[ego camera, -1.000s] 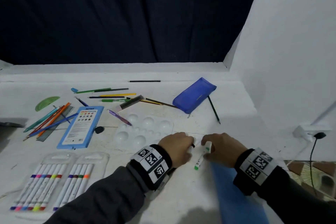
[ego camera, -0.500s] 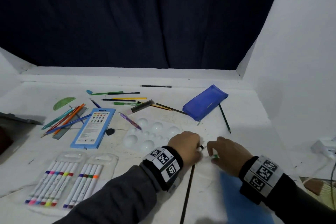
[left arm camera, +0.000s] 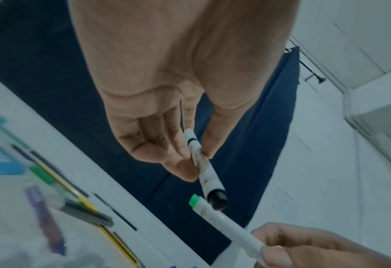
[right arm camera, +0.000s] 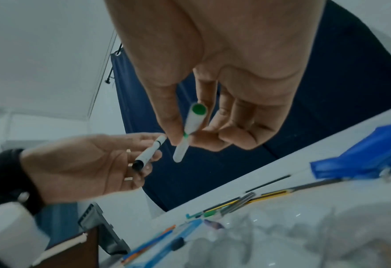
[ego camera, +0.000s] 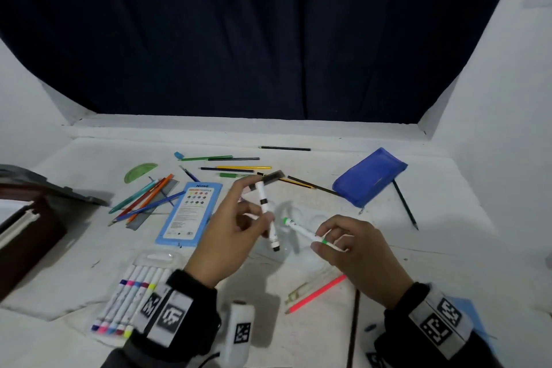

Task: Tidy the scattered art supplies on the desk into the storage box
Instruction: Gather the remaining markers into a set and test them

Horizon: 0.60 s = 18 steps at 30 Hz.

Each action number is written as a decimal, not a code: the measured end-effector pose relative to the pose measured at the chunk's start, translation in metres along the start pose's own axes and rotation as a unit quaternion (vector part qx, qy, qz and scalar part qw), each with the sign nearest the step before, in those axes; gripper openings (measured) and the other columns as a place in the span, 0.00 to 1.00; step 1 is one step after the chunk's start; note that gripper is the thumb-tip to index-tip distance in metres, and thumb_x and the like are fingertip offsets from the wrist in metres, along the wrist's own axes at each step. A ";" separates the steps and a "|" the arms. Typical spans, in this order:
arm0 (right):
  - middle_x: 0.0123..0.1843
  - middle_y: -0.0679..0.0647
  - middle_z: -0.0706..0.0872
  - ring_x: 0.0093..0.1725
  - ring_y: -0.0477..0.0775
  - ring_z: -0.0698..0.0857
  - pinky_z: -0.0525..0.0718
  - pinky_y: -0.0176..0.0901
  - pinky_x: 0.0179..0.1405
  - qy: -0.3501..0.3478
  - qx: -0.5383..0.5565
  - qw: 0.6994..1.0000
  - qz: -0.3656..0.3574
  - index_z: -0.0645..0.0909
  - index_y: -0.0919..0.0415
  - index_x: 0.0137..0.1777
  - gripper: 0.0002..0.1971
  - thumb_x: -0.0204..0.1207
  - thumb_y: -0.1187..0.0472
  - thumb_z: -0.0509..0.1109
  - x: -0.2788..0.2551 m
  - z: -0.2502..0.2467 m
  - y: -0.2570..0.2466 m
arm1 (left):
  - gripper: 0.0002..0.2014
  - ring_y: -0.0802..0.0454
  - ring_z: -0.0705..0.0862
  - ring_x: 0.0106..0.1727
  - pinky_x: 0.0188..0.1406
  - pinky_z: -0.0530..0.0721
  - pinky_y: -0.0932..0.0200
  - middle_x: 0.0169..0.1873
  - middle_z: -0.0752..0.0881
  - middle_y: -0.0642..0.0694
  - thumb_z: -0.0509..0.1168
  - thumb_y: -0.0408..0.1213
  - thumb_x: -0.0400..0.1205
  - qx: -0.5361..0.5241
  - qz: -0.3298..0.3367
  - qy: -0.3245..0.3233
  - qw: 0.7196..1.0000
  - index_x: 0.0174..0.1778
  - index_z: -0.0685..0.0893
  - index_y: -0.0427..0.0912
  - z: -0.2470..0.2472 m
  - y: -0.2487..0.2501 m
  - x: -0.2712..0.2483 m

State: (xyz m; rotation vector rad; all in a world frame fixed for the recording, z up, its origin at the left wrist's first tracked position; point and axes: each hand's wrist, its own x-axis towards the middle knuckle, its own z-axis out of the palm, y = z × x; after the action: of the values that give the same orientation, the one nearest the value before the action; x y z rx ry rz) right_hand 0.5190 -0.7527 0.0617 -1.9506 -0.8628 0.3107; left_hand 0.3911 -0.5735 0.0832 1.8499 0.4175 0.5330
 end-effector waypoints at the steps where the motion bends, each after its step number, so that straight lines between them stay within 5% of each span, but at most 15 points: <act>1: 0.27 0.50 0.84 0.27 0.45 0.80 0.76 0.32 0.31 0.000 0.019 1.000 0.000 0.85 0.53 0.36 0.07 0.66 0.60 0.81 0.000 0.009 -0.004 | 0.25 0.40 0.89 0.40 0.48 0.83 0.44 0.37 0.89 0.39 0.71 0.33 0.82 -0.014 -0.009 0.009 1.000 0.70 0.74 0.62 -0.012 -0.005 -0.007; 4: 0.31 0.48 0.88 0.32 0.46 0.85 0.81 0.38 0.36 -0.016 0.070 0.997 0.013 0.86 0.55 0.36 0.07 0.64 0.58 0.83 -0.001 0.034 -0.014 | 0.24 0.31 0.87 0.43 0.53 0.81 0.39 0.37 0.88 0.36 0.70 0.33 0.81 -0.036 -0.036 0.034 0.998 0.70 0.75 0.60 -0.046 -0.026 -0.029; 7: 0.30 0.50 0.84 0.31 0.46 0.83 0.83 0.43 0.37 -0.038 0.115 0.992 0.030 0.84 0.57 0.33 0.09 0.67 0.57 0.82 -0.003 0.062 -0.026 | 0.25 0.35 0.87 0.43 0.56 0.82 0.43 0.38 0.88 0.35 0.71 0.34 0.80 -0.036 -0.062 0.039 0.997 0.71 0.75 0.60 -0.082 -0.046 -0.049; 13: 0.37 0.62 0.87 0.34 0.52 0.85 0.87 0.46 0.34 -0.070 0.188 0.977 0.077 0.85 0.65 0.43 0.04 0.76 0.64 0.74 -0.011 0.119 -0.049 | 0.25 0.43 0.88 0.38 0.39 0.83 0.65 0.38 0.87 0.37 0.74 0.30 0.78 -0.038 -0.107 0.019 0.993 0.67 0.80 0.60 -0.135 -0.073 -0.077; 18: 0.35 0.56 0.88 0.32 0.54 0.87 0.88 0.46 0.34 -0.068 0.167 0.977 0.118 0.78 0.49 0.55 0.15 0.75 0.65 0.76 -0.024 0.164 -0.054 | 0.27 0.44 0.85 0.34 0.42 0.84 0.56 0.37 0.86 0.42 0.77 0.34 0.76 -0.007 -0.111 -0.069 0.991 0.67 0.79 0.60 -0.149 -0.095 -0.082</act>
State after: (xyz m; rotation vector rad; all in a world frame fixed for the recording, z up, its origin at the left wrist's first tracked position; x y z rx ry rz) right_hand 0.3904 -0.6437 0.0191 -1.7282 -0.6168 0.6909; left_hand 0.2379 -0.4683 0.0234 1.7868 0.5153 0.2544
